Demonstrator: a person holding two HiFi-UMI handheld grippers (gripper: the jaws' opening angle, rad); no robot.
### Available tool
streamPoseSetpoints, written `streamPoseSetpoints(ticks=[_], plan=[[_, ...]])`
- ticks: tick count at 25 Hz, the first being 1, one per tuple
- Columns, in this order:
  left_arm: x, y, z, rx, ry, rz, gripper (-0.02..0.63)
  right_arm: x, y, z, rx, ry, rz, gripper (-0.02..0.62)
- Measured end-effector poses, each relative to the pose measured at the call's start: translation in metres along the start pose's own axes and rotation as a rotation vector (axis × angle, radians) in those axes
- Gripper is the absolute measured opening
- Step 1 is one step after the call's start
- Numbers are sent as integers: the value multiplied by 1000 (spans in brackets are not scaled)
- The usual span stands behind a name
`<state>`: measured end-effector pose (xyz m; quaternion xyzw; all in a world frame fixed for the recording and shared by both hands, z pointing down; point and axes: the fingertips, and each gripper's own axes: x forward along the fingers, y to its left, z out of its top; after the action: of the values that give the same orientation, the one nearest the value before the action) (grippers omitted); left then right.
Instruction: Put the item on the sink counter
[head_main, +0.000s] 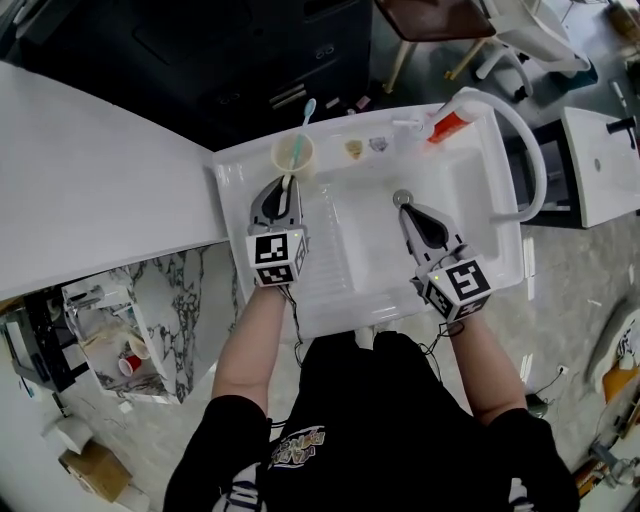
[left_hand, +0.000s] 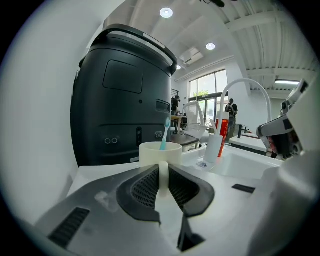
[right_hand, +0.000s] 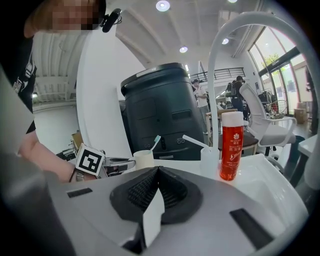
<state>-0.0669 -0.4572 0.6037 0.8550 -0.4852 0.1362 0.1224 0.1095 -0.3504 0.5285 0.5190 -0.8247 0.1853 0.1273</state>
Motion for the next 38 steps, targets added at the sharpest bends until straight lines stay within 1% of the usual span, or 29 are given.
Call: streamPoseSetpoints(ticks=[13, 21, 25, 32, 34, 38], plan=[[10, 4, -5, 9, -9, 3, 45, 0, -4, -2, 10, 5, -19, 54], [10, 2, -7, 38, 4, 15, 46, -1, -2, -2, 10, 0, -16, 54], [10, 2, -11, 63, 14, 30, 48, -4, -2, -2, 10, -5, -16, 54], [8, 4, -20, 71, 59, 50, 52, -9, -2, -1, 11, -12, -18, 54], [8, 4, -25, 83, 79, 56, 64, -10, -2, 0, 10, -16, -18, 54], [7, 3, -29, 101, 109, 47, 118, -13, 0, 2, 7, -24, -16, 54]])
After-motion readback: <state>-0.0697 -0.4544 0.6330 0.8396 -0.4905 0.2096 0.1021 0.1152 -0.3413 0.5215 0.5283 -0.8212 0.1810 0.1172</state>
